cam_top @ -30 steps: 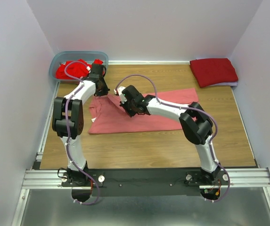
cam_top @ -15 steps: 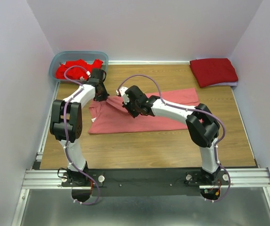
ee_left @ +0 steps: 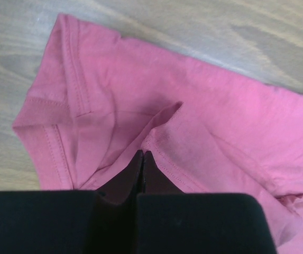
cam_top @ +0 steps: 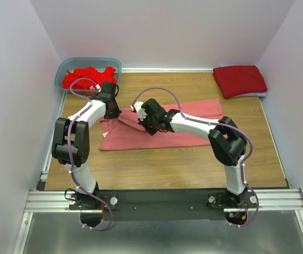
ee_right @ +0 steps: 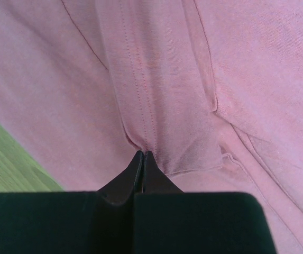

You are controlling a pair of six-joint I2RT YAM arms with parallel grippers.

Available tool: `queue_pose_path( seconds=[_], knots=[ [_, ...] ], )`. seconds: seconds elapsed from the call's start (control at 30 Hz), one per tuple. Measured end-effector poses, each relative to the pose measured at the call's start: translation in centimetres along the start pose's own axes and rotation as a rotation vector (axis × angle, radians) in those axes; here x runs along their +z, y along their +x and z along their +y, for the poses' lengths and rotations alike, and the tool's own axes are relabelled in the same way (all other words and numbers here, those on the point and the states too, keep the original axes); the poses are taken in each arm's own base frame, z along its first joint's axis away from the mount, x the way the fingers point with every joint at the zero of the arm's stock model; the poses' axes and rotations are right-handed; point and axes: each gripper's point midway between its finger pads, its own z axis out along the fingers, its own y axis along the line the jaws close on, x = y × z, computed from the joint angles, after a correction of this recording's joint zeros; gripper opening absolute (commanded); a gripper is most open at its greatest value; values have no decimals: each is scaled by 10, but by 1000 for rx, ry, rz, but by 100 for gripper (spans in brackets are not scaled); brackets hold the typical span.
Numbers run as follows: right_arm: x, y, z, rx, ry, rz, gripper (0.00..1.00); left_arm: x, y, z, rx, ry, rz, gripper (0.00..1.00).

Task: Fold and stack the t-shirts
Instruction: Fold the tshirt

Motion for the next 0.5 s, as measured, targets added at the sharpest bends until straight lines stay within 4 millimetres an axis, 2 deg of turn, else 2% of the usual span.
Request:
queue_pose_path(
  seconds=[0.27, 0.43, 0.5],
  knots=[
    [0, 0, 0, -3, -2, 1, 0, 8, 24, 17, 4, -44, 43, 1],
    [2, 2, 2, -3, -11, 4, 1, 9, 27, 20, 1, -55, 45, 4],
    [2, 2, 4, -3, -20, 5, 5, 10, 26, 20, 0, -56, 41, 4]
  ],
)
